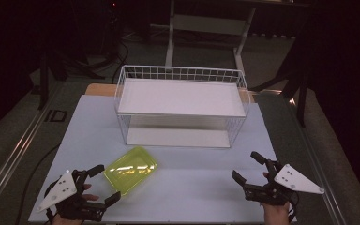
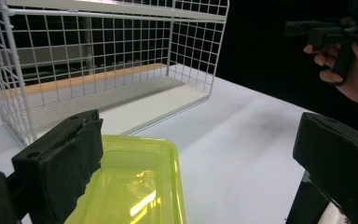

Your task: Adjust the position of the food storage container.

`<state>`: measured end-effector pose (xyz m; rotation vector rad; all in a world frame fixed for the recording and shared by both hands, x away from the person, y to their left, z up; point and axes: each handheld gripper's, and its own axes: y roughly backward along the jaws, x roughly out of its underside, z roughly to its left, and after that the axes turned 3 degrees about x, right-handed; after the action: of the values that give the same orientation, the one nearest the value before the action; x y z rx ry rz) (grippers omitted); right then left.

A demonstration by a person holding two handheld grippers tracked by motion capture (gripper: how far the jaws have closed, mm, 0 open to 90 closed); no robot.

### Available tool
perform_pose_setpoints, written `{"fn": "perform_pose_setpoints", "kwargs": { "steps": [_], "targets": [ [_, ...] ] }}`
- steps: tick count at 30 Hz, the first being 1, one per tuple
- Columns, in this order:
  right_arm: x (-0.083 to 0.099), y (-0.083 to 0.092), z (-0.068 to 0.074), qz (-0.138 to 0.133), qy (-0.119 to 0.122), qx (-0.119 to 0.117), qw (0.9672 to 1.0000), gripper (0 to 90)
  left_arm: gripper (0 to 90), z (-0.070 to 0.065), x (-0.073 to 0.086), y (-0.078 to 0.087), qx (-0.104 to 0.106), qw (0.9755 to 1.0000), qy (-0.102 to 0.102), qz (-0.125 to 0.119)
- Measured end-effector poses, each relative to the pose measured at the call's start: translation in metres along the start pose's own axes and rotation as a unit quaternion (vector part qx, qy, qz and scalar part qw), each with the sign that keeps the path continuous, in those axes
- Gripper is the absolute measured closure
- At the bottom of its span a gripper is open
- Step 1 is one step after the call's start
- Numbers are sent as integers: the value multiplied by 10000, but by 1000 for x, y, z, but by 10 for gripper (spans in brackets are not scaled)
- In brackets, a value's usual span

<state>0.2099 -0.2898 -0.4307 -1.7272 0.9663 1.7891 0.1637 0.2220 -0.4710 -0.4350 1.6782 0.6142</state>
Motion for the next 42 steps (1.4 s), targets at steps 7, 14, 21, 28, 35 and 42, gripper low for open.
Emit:
{"fn": "perform_pose_setpoints", "kwargs": {
  "steps": [7,14,21,28,35,42],
  "targets": [
    [0,0,3,-50,-13,37,10000,122,24,-5,-10,-1,161,9997,-128,134],
    [0,-1,8,-9,65,49,10000,122,24,2,-16,18,-49,9995,137,283],
    [0,-4,10,54,63,24,10000,123,41,22,-3,35,-376,9976,234,535],
    [1,-7,11,91,16,-27,10000,123,331,41,20,44,-464,9918,223,1166],
    [2,-8,12,118,-7,-42,9999,123,691,55,39,39,-586,9810,477,1785],
    [4,-11,11,168,-58,-77,9998,123,856,62,56,18,-424,9653,741,2469]
  ]
}}
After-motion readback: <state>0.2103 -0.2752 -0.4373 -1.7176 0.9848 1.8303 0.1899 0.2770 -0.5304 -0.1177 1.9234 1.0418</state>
